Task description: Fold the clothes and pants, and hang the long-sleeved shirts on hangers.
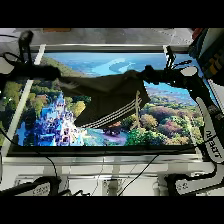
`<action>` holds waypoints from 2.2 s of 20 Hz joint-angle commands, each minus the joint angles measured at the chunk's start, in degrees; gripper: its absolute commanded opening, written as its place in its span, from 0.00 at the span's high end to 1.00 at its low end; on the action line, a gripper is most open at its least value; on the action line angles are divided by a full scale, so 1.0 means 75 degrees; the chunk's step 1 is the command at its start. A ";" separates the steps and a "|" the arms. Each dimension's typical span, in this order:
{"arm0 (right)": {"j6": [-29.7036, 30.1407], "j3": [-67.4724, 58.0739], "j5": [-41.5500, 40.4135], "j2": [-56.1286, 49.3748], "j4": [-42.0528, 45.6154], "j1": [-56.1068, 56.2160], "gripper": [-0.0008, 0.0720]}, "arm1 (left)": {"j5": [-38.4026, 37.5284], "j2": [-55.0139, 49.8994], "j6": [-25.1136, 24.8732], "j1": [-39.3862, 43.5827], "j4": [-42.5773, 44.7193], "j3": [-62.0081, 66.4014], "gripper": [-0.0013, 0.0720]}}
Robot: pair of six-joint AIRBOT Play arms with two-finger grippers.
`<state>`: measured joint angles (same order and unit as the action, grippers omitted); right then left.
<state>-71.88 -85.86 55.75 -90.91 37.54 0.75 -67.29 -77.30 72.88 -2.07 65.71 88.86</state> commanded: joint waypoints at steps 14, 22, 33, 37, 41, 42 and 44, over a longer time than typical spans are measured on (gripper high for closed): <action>-0.0627 -0.0020 0.2416 -0.0347 0.6639 0.0026 0.93 | -0.0947 -0.1463 0.0076 0.1874 -0.2095 -0.2413 0.98; -0.1180 -0.0172 0.1784 -0.0440 0.8900 -0.0644 0.30 | -0.1058 -0.1690 -0.0006 0.1387 -0.1562 -0.2177 0.51; 0.1058 -0.0621 0.0688 -0.0866 0.0589 -0.2640 0.96 | -0.1052 -0.0915 -0.0006 0.0047 -0.1571 -0.1711 0.74; 0.0976 -0.0621 0.0740 -0.1501 0.1743 -0.1888 0.36 | -0.1055 -0.0915 -0.0006 0.0210 -0.1568 -0.1714 0.74; 0.0545 -0.0621 0.1547 -0.2055 0.3290 -0.1256 0.19 | -0.1055 -0.0915 -0.0006 0.0227 -0.1565 -0.1714 0.74; 0.0382 -0.0621 0.1763 -0.2151 0.3564 -0.1227 0.19 | -0.1055 -0.0915 -0.0006 0.0227 -0.1565 -0.1714 0.74; -0.0175 -0.0621 0.2046 -0.2294 0.4068 -0.1311 0.19 | -0.1055 -0.0915 -0.0006 0.0230 -0.1568 -0.1716 0.74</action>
<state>-68.75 -90.45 66.87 -106.10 61.67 -9.82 -75.22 -84.20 72.84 -0.40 53.93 75.96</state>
